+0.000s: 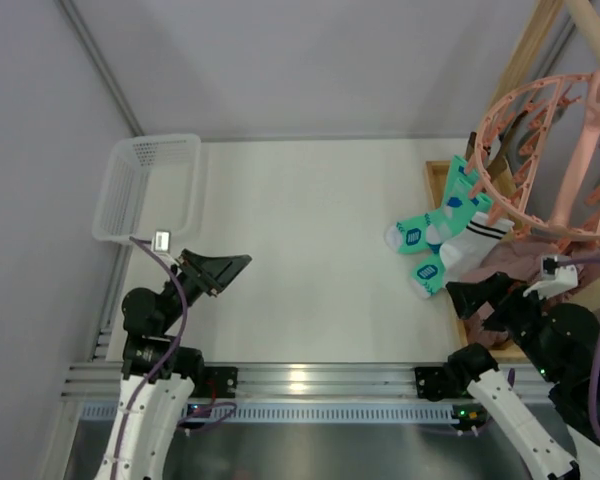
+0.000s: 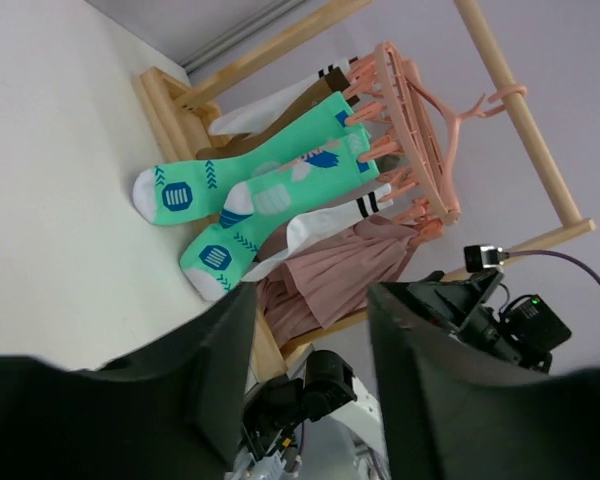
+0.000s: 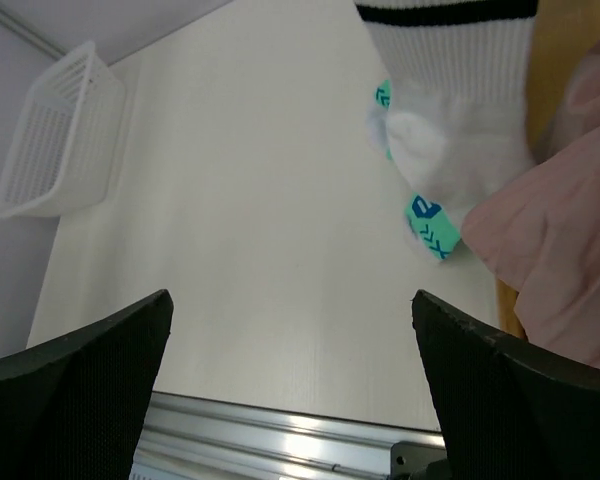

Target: Remove the socks clipped to the hanger

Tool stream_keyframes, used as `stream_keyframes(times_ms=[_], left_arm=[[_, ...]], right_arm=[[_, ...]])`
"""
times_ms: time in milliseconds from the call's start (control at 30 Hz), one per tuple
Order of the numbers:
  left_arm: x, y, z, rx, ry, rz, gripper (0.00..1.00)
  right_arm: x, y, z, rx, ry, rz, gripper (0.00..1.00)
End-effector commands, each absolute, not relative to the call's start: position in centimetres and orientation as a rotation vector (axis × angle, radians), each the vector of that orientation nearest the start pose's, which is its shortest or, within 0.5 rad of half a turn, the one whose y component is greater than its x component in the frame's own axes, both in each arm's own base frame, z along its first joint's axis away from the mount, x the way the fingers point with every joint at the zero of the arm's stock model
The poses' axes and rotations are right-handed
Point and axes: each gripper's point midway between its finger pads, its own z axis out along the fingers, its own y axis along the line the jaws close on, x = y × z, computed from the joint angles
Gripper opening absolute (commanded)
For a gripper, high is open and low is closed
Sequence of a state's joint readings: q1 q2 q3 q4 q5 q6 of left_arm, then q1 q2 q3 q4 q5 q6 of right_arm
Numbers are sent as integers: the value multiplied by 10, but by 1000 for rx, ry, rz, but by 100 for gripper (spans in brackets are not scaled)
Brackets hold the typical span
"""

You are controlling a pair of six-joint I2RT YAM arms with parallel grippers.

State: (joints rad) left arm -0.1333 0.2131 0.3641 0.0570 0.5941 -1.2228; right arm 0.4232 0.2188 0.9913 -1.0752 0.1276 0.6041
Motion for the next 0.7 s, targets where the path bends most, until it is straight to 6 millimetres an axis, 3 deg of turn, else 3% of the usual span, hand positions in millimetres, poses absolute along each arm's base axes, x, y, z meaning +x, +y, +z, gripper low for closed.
stream_keyframes(times_ms=[0, 33, 100, 200, 233, 267, 333, 367, 400, 433, 467, 500, 533, 567, 600, 633, 667], left_arm=[[182, -160, 296, -231, 1602, -1467, 46], [184, -163, 298, -194, 1628, -1466, 43], [194, -172, 302, -145, 1702, -1481, 50], [214, -173, 320, -140, 1680, -1414, 69], [214, -182, 325, -119, 1675, -1414, 74], [216, -187, 328, -89, 1666, -1384, 87], [235, -203, 335, -107, 1673, -1325, 92], [220, -234, 336, 8, 1698, -1356, 93], [227, -254, 321, 27, 1762, -1333, 93], [227, -270, 334, 67, 1745, -1330, 93], [216, -294, 330, 147, 1759, -1312, 93], [219, -315, 312, 184, 1820, -1284, 94], [209, -335, 322, 242, 1807, -1303, 95], [217, -342, 317, 262, 1807, -1239, 96], [223, -356, 300, 290, 1850, -1186, 97], [218, -367, 294, 332, 1866, -1150, 96], [235, -367, 300, 304, 1833, -1037, 96]], right_arm=[[105, 23, 298, 329, 1830, 464, 99], [101, 20, 309, 321, 1794, 474, 99], [96, 19, 320, 286, 1766, 471, 99], [92, 19, 334, 249, 1731, 482, 100], [92, 16, 334, 257, 1734, 468, 99], [93, 15, 333, 258, 1745, 453, 99], [96, 16, 332, 246, 1772, 436, 99], [96, 18, 330, 237, 1786, 437, 100], [97, 19, 330, 231, 1793, 434, 99], [96, 19, 330, 231, 1795, 436, 100], [96, 19, 328, 234, 1805, 433, 99], [97, 20, 326, 233, 1819, 433, 99], [97, 21, 324, 222, 1838, 429, 99], [96, 16, 312, 246, 1890, 382, 99], [101, 13, 304, 262, 1950, 327, 100], [101, 8, 299, 278, 1986, 280, 100], [102, 4, 294, 277, 2017, 237, 100]])
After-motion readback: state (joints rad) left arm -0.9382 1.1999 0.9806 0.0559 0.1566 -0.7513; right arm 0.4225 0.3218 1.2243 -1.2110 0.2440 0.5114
